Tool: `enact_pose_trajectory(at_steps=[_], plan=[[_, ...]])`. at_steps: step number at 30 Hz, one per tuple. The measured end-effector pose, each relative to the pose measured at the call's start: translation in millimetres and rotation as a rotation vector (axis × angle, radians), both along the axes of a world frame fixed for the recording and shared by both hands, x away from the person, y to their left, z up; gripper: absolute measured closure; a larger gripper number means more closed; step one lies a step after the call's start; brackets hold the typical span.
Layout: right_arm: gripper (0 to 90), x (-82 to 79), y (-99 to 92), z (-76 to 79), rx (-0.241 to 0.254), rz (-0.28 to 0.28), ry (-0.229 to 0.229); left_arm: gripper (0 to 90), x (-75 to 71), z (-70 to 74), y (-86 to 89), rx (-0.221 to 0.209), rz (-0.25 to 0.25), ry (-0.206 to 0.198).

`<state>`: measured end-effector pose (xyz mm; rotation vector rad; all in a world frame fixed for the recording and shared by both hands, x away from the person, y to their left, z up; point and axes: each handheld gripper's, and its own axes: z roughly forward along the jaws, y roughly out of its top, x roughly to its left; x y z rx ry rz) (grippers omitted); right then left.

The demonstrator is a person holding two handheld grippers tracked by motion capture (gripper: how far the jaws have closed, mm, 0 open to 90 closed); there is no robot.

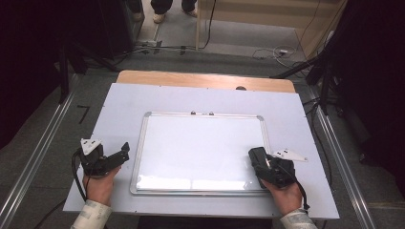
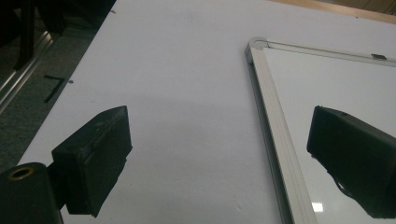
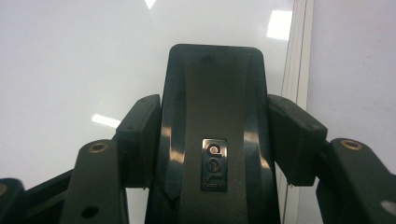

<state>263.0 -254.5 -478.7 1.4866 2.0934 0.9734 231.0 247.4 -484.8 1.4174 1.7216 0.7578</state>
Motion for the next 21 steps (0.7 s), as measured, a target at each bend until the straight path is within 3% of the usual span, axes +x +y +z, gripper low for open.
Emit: enact_pose_trajectory(at_steps=[11,16,21], plan=[[37.6,4.1,4.8,-7.4,-0.015,-0.045,0.040,6.6,1.2,-0.1,-1.5,0.001,-0.005,0.001],[37.2,3.1,15.2,-10.2,-0.090,-0.042,0.022,6.6,2.0,-0.6,-2.2,0.003,-0.006,0.003],[36.2,1.4,22.1,-10.0,-0.107,-0.111,0.023,6.6,1.8,-0.9,-2.7,0.006,-0.007,0.004]])
